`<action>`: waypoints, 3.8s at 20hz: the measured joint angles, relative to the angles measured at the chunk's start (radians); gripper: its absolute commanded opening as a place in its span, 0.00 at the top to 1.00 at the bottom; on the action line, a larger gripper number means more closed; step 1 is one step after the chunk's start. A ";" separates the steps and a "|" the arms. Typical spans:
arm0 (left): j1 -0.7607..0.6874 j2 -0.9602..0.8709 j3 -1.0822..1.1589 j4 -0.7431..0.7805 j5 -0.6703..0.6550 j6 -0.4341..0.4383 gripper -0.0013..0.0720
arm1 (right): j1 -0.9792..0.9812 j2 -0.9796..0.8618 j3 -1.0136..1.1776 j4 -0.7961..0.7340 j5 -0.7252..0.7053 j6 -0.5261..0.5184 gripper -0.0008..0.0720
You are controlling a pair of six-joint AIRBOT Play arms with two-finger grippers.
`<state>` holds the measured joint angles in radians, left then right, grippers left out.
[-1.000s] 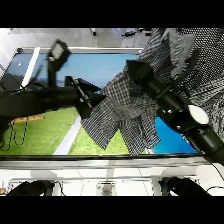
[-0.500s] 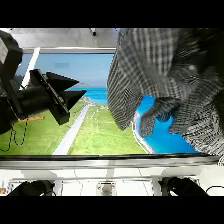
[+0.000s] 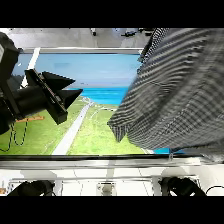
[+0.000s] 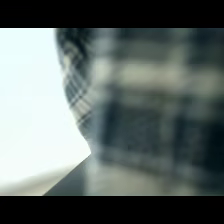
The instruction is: Fold the clothes and pants, and hang the long-sleeved shirts on hangers.
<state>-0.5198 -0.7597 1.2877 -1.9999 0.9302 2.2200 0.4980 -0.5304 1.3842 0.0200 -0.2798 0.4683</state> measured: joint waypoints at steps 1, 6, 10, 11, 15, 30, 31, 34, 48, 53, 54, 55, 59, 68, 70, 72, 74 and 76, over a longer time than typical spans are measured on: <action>0.000 0.000 0.000 0.001 0.000 -0.004 0.49 | 0.000 0.034 -0.006 0.068 -0.114 -0.103 0.94; 0.000 0.000 0.000 -0.001 0.000 -0.019 0.49 | 0.000 0.158 0.037 0.282 -0.454 -0.534 0.94; 0.000 0.000 0.000 -0.001 0.000 -0.021 0.49 | 0.031 0.186 0.197 0.409 -0.582 -0.861 0.94; 0.000 0.000 0.000 -0.002 0.000 -0.021 0.49 | 0.057 0.188 0.244 0.436 -0.606 -0.933 0.94; 0.000 0.000 0.000 -0.006 0.000 -0.022 0.49 | 0.261 0.192 0.436 0.521 -0.673 -1.150 0.94; 0.000 0.000 0.000 -0.028 0.000 -0.022 0.49 | 0.996 0.193 0.793 0.516 -0.704 -1.322 0.94; 0.000 0.000 0.000 -0.028 0.000 -0.022 0.49 | 1.004 0.193 0.797 0.501 -0.728 -1.321 0.94; 0.000 0.000 0.000 -0.028 0.000 -0.022 0.49 | 1.020 0.193 0.805 0.444 -0.851 -1.316 0.94; 0.000 0.000 0.000 -0.028 0.001 -0.023 0.49 | 1.028 0.182 0.603 0.292 -1.186 -1.307 0.17; 0.000 0.000 0.000 -0.028 0.001 -0.023 0.49 | 1.028 0.147 0.509 0.355 -1.231 -1.326 0.17; 0.000 0.000 0.000 -0.028 0.001 -0.023 0.49 | 1.028 0.136 0.489 0.355 -1.240 -1.337 0.17; 0.000 0.000 0.000 -0.028 0.001 -0.022 0.49 | 1.028 0.123 0.466 0.357 -1.245 -1.354 0.17; 0.000 -0.008 0.000 -0.024 0.000 -0.022 0.49 | 1.028 0.053 0.319 0.277 -1.260 -1.493 0.39; 0.000 -0.119 -0.001 0.092 0.000 -0.022 0.49 | 1.029 0.002 0.091 0.125 -1.258 -1.592 0.39; 0.000 -0.143 -0.001 0.105 0.000 -0.022 0.49 | 1.029 0.001 0.082 0.132 -1.264 -1.595 0.39; 0.000 -0.166 -0.001 0.111 0.000 -0.022 0.49 | 1.028 0.000 0.077 0.153 -1.268 -1.597 0.39; 0.000 -0.187 -0.001 0.117 0.000 -0.022 0.49 | 1.029 0.000 0.075 0.166 -1.271 -1.598 0.39; 0.000 -0.203 -0.001 0.119 0.000 -0.022 0.49 | 1.029 0.000 0.074 0.178 -1.273 -1.598 0.39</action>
<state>-0.5198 -0.9623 1.2869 -1.8812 0.9306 2.1979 1.5269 -0.5308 1.4578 0.1978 -1.5532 -1.1301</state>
